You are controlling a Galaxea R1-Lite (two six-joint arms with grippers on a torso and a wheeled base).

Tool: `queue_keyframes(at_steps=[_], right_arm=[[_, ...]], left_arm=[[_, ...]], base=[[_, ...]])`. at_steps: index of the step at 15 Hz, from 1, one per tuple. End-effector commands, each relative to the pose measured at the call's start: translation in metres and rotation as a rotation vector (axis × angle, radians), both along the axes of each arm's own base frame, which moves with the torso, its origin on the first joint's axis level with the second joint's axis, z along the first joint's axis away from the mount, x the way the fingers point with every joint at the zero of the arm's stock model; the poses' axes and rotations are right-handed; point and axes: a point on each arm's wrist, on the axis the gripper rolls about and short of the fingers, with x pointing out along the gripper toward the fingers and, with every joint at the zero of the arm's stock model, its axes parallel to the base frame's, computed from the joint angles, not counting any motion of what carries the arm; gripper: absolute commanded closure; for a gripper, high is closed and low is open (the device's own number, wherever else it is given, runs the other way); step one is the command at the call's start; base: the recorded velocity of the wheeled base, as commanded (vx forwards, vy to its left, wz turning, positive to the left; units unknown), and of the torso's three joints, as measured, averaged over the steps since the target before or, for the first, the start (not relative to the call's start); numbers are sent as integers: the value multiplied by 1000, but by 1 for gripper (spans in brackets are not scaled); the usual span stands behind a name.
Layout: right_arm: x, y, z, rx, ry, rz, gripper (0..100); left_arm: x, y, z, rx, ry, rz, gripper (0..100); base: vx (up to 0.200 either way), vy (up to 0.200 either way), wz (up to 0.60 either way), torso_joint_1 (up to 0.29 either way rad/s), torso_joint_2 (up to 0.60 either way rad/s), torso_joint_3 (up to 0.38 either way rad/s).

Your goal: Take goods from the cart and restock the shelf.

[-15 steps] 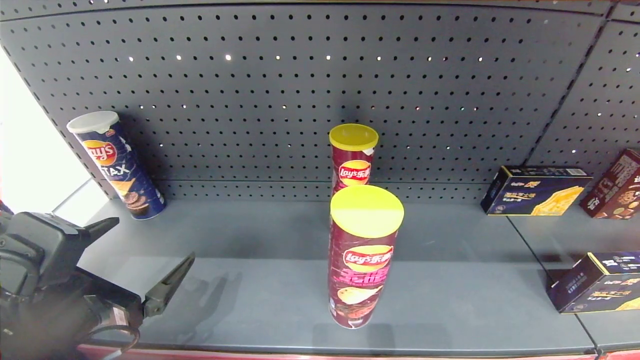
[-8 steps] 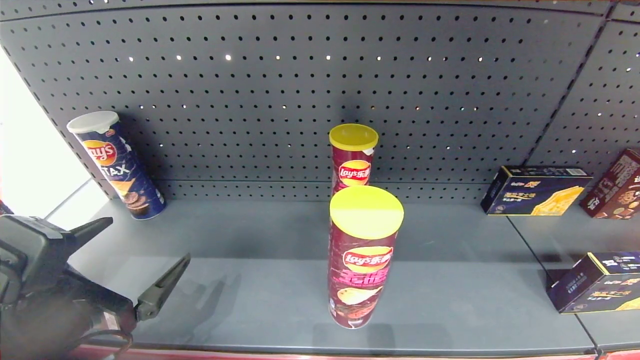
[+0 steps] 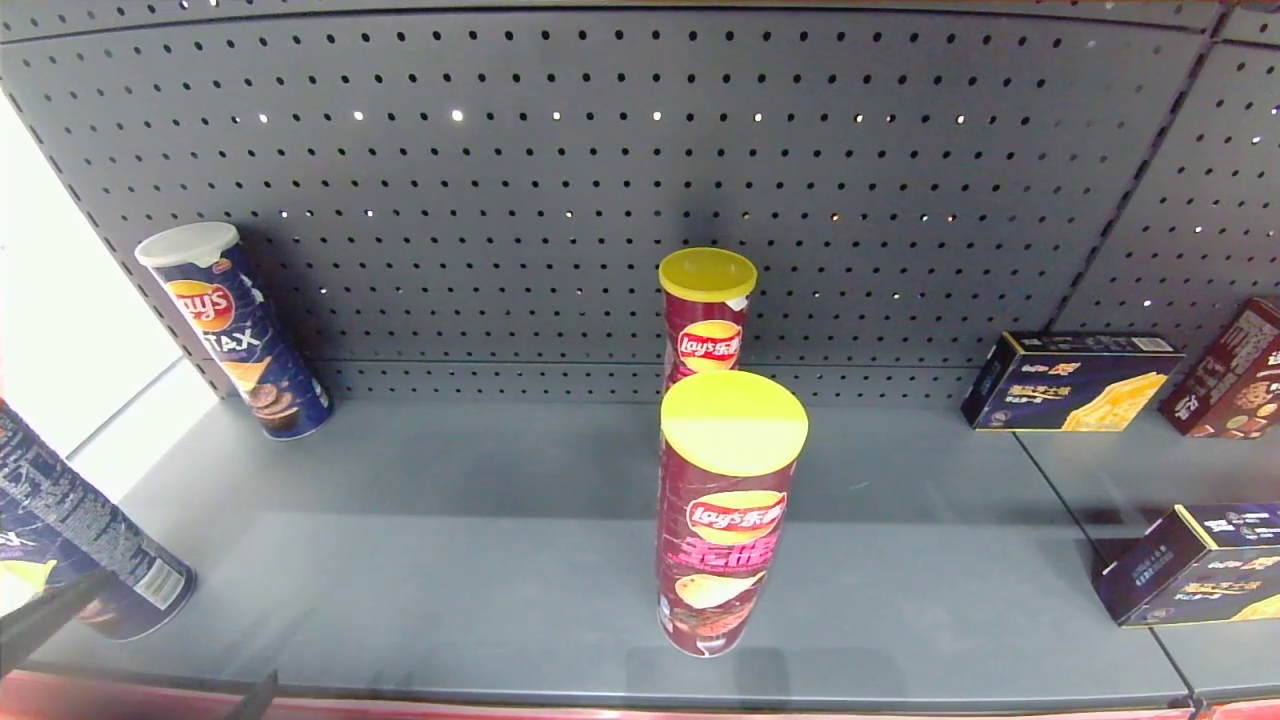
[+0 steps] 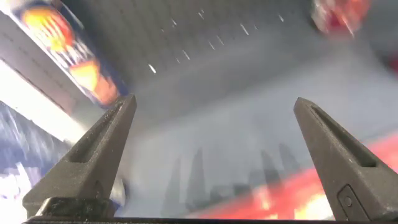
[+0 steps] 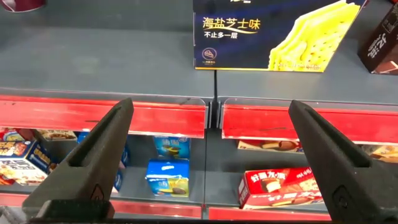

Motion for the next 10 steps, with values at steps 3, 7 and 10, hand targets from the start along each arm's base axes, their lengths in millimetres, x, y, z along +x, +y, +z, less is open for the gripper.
queue_keyframes(at_steps=[3,7,10], right_arm=[[0,0,0,0,2,1,0],[0,0,0,1,2,1,0],[0,0,0,0,2,1,0]], left_arm=[[-53,28,-31,-58,-133,327,0],[-62,28,-57,-59,4,398,0],[-62,28,-58,-95,24,405,0]], base=[[0,0,0,0,0,0],[0,0,0,0,0,0],[0,0,0,0,0,0]])
